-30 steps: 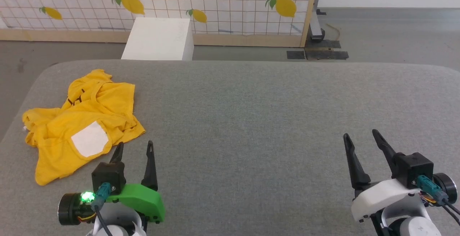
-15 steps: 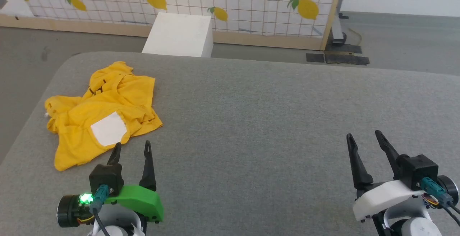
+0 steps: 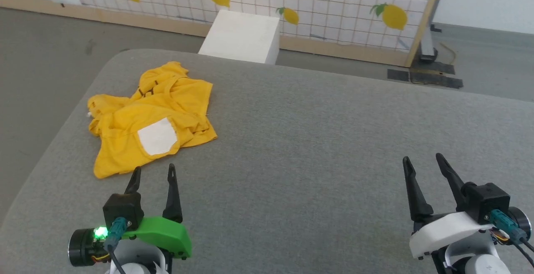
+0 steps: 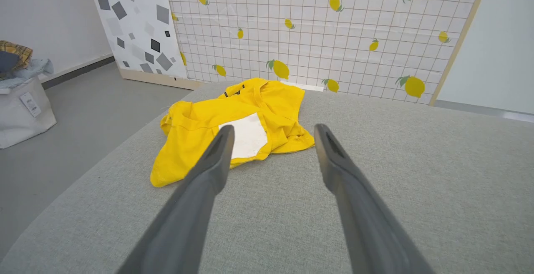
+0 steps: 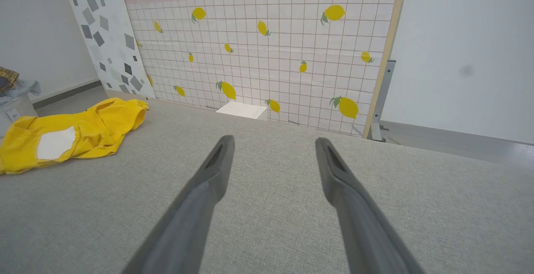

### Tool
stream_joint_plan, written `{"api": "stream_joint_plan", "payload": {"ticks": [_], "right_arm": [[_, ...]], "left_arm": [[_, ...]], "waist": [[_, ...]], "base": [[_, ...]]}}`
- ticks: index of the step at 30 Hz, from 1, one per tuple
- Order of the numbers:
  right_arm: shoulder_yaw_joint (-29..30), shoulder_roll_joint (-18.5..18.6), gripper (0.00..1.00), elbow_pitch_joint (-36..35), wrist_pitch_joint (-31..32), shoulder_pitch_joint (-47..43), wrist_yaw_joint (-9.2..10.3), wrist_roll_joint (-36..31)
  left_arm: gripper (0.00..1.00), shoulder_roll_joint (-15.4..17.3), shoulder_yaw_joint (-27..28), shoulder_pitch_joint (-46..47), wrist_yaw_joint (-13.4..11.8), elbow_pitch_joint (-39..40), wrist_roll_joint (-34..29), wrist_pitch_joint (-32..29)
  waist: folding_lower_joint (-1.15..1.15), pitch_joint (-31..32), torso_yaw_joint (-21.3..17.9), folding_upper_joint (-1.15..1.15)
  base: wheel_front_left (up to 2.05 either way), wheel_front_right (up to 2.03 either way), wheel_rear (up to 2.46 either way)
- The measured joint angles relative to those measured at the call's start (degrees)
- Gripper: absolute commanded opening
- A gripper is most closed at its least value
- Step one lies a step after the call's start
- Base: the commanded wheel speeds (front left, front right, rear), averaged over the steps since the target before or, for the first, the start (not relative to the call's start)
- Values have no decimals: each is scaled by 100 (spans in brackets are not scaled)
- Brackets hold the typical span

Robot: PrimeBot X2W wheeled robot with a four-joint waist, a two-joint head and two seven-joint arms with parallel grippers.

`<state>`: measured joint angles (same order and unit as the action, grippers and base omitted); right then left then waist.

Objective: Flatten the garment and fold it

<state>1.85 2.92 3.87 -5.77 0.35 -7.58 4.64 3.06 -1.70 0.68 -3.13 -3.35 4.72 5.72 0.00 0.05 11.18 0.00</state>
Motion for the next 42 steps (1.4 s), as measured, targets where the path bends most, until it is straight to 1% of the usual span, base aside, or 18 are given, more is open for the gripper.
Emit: {"api": "stream_joint_plan", "payload": {"ticks": [16, 30, 42], "right_arm": [[-30, 0, 100, 138, -187, -28, 0, 93], [-27, 0, 100, 275, -376, -60, 0, 211], [16, -1, 100, 382, -503, -69, 0, 303]], "left_arm": [[100, 0, 8, -6, -99, -88, 85, 192], [100, 0, -22, -10, -181, -198, 180, 356], [100, 0, -73, -12, -248, -330, 187, 522]], "waist": [[0, 30, 610, 0], [0, 61, 1029, 0], [0, 50, 1289, 0]], "base": [[0, 0, 0], [0, 0, 0], [0, 0, 0]]}}
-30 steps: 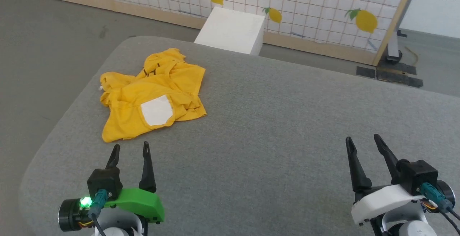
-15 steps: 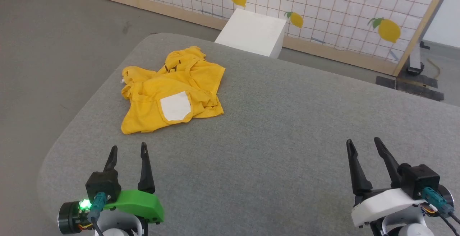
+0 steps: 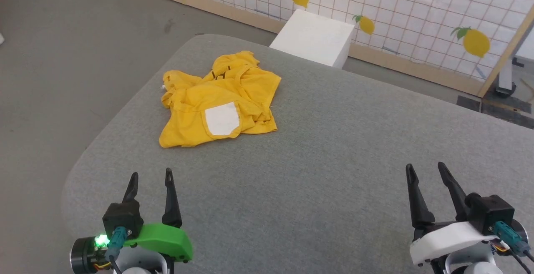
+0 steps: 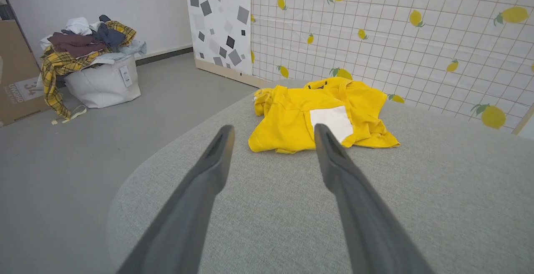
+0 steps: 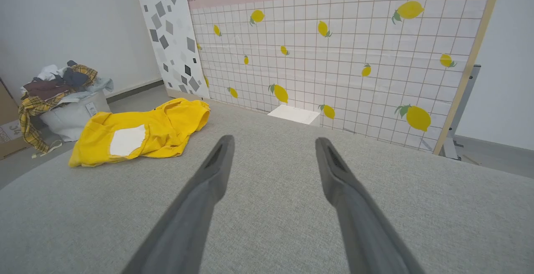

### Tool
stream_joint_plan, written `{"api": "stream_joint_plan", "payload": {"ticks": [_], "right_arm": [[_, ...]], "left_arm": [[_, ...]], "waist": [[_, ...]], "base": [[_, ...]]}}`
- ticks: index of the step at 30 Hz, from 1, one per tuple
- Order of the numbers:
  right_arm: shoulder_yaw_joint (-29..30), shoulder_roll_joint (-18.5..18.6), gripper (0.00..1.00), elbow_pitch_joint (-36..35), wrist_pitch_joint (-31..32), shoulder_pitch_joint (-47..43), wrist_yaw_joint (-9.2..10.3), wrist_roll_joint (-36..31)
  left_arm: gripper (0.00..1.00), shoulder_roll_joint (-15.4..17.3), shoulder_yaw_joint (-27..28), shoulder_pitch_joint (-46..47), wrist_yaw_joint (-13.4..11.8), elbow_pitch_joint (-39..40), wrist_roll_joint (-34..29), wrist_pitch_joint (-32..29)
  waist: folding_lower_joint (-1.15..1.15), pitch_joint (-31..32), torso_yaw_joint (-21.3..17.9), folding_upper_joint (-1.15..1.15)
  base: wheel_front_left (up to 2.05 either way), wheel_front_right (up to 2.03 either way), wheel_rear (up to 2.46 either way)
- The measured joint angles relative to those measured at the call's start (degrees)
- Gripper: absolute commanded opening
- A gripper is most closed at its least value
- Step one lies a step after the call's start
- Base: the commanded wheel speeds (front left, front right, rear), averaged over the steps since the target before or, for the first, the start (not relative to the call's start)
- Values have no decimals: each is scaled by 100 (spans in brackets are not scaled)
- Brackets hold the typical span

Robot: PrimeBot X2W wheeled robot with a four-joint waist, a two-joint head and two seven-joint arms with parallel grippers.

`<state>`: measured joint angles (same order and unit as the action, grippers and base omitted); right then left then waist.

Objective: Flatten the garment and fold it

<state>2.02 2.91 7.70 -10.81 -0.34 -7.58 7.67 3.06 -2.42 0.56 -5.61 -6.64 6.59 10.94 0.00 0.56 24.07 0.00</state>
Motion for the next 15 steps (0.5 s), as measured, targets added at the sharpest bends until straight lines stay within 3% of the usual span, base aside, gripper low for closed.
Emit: {"api": "stream_joint_plan", "payload": {"ticks": [15], "right_arm": [[36, 0, 100, 103, -182, -55, 0, 96]], "left_arm": [[100, 0, -48, -1, -103, -162, 7, 179]], "waist": [[0, -2, 355, 0]], "base": [[0, 0, 0]]}}
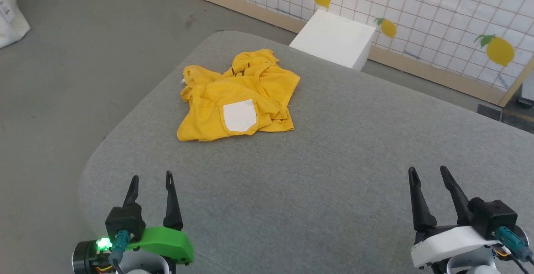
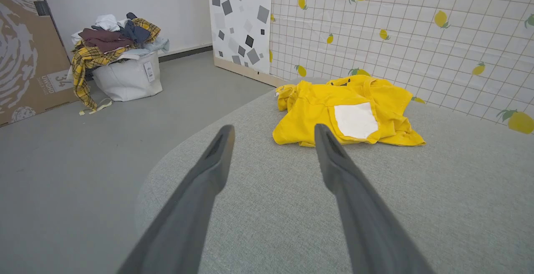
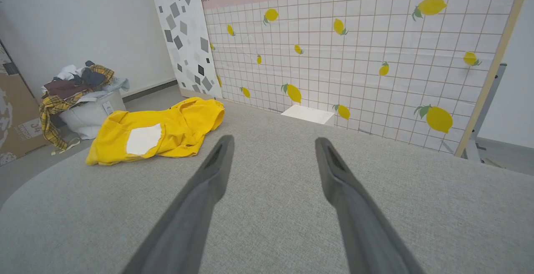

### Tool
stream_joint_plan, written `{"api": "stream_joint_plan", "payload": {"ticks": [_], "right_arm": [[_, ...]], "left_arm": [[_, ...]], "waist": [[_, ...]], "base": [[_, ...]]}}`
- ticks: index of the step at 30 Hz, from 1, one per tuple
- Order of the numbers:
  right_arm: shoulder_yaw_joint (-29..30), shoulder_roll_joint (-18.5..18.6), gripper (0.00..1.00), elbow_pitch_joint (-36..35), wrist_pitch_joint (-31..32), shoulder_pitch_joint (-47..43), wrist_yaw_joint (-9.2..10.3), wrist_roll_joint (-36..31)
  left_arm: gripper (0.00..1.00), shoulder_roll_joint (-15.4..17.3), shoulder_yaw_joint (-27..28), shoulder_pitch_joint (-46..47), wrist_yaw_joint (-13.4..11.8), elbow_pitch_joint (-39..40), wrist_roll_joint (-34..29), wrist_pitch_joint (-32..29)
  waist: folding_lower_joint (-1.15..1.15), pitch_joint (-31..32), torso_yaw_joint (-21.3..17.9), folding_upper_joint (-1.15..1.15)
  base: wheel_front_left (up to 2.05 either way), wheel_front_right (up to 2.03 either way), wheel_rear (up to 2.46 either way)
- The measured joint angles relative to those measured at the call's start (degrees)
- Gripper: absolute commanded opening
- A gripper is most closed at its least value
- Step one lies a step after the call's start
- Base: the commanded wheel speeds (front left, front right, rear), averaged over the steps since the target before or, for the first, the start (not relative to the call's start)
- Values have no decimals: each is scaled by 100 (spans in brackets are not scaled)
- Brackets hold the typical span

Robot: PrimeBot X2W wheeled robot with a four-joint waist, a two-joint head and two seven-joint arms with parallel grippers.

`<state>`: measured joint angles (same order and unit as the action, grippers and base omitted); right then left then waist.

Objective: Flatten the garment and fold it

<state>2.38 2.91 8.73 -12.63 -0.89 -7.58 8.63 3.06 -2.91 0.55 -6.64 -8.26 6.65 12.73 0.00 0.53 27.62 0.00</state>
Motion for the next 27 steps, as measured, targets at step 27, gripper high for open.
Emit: {"api": "stream_joint_plan", "payload": {"ticks": [27], "right_arm": [[52, -1, 100, 164, -203, -4, 0, 92]], "left_arm": [[100, 0, -93, 34, -119, -151, 346, 183]], "waist": [[0, -137, 256, 0]], "base": [[0, 0, 0]]}}
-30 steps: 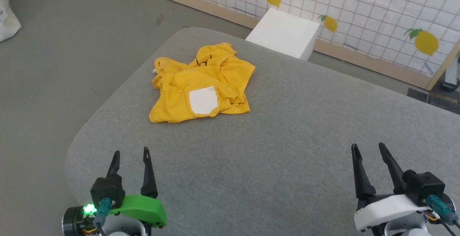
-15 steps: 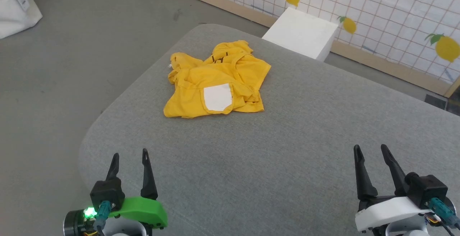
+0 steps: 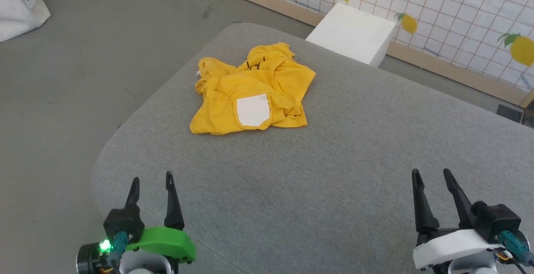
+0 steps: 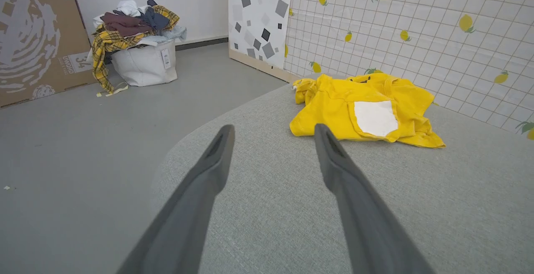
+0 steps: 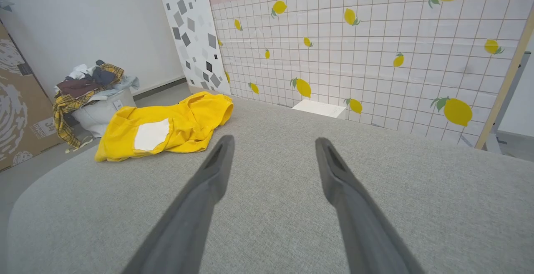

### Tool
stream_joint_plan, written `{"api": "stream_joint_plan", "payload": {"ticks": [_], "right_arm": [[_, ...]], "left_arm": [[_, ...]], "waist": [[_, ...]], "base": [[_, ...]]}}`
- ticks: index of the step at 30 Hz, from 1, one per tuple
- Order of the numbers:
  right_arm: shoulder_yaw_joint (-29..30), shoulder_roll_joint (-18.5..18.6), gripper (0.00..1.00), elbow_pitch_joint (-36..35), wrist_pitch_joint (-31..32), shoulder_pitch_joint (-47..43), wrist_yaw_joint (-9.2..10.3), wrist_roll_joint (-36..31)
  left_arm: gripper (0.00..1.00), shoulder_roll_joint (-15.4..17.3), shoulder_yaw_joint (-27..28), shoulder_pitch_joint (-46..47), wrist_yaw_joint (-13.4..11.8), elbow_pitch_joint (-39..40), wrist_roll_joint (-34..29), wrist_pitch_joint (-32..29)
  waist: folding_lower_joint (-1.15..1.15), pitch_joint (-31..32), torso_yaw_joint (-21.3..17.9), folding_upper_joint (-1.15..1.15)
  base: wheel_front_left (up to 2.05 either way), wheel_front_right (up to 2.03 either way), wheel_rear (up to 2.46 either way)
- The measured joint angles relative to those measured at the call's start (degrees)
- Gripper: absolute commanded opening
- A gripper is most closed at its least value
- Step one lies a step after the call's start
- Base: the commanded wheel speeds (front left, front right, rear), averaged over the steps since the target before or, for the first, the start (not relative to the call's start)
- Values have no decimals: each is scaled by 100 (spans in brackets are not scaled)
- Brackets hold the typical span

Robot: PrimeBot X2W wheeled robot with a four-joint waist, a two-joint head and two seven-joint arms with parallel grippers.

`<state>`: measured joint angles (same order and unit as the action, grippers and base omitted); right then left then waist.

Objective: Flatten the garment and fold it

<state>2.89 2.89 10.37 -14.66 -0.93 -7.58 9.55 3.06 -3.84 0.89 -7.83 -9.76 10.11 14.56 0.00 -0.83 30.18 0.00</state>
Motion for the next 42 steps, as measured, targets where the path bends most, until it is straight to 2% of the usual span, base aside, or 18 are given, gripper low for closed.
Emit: {"api": "stream_joint_plan", "payload": {"ticks": [4, 10, 14, 18, 23, 25, 31, 35, 40, 41, 42], "right_arm": [[-12, -1, 100, -7, 0, 5, 0, -63], [10, -8, 100, -102, 2, 146, 0, -337], [110, -8, 100, -327, 162, 227, 0, -627], [248, -5, 100, -652, 360, 240, 0, -857], [325, -5, 100, -1035, 545, 236, 0, -960], [320, -4, 100, -1162, 613, 232, 0, -961], [300, -4, 100, -1488, 713, 194, 0, -970], [294, -4, 100, -1635, 762, 169, 0, -970], [269, -5, 100, -1739, 817, 148, 0, -977], [264, -5, 100, -1747, 820, 148, 0, -982], [257, -5, 100, -1759, 832, 148, 0, -1001]], "left_arm": [[100, 3, -21, 438, 293, -277, 238, 16], [100, 230, 146, 2171, 757, -1107, 637, -265], [100, 387, 237, 3376, 988, -1950, 916, -850], [100, 487, 431, 4352, 1043, -2853, 1328, -1731], [100, 704, 443, 5096, 858, -3764, 1421, -3017], [100, 770, 337, 5233, 679, -4045, 1339, -3374], [100, 753, 293, 5487, 188, -4566, 1308, -3761], [100, 702, 294, 5573, 10, -4800, 1317, -3886], [100, 743, 437, 5865, 2, -4892, 1483, -4078], [3, 750, 445, 5891, 4, -4894, 1503, -4078], [0, 759, 478, 5926, 15, -4885, 1560, -4038]], "waist": [[0, -68, -61, 0], [0, -294, -263, 0], [0, -592, -457, 0], [1, -959, -692, 0], [1, -1434, -1009, 0], [1, -1644, -1149, 0], [2, -2208, -1494, 0], [1, -2565, -1662, 0], [0, -2883, -1764, -1], [0, -2923, -1771, -1], [0, -2972, -1775, -1]], "base": [[0, 0, 0], [0, 0, 0], [0, 0, 0], [0, 0, 0], [0, 0, 0], [0, 0, 0], [0, 0, 0], [0, 0, 0], [0, 0, 0], [0, 0, 0], [0, 0, 0]]}}
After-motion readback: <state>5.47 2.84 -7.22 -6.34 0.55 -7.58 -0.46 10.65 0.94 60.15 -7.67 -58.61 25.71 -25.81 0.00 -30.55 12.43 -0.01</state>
